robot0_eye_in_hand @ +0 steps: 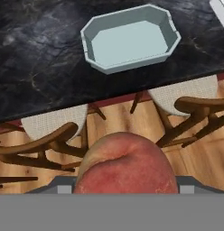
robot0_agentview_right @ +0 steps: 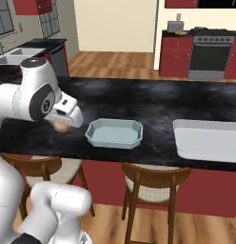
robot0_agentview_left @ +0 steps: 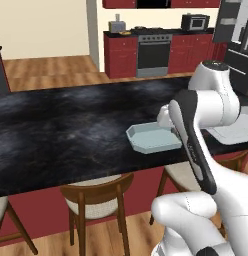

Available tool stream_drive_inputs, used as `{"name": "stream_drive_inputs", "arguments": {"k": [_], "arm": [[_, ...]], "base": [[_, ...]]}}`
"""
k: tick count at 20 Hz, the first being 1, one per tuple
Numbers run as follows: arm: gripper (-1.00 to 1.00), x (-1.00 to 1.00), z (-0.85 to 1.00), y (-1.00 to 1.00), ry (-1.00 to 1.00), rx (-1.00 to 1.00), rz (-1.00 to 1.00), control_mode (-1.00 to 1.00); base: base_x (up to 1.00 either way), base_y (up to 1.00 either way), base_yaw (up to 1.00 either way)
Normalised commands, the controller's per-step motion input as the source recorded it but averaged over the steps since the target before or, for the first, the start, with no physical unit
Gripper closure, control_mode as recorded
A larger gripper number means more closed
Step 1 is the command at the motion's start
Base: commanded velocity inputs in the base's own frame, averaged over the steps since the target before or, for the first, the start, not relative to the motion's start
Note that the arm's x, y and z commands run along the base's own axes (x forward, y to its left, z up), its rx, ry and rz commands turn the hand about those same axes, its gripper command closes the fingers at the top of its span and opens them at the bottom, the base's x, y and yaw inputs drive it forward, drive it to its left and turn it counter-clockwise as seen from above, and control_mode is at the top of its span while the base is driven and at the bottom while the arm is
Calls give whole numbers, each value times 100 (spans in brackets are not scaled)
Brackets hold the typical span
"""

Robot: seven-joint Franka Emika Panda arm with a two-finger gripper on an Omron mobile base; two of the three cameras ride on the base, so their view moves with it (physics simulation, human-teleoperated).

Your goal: Place the cold items (sweet potato and peach) from the fridge in one tupperware on the dining counter. Place the warm items (hot dog and kebab skewer) in the stove area in another tupperware.

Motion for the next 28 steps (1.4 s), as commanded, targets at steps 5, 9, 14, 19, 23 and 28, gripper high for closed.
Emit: {"name": "stream_drive_inputs", "arguments": {"k": [5, 9, 14, 19, 23, 28], "arm": [[100, 85, -63, 0, 8, 0, 7, -100], [100, 72, -55, 0, 0, 0, 10, -100], [100, 70, -48, -3, 0, 0, 6, -100], [100, 68, -49, -7, 0, 0, 1, -100], [100, 63, -44, -4, 0, 0, 0, -100], [100, 60, -41, -1, 0, 0, 0, -100]], "base": [[0, 0, 0], [0, 0, 0], [0, 0, 0], [0, 0, 0], [0, 0, 0], [0, 0, 0]]}}
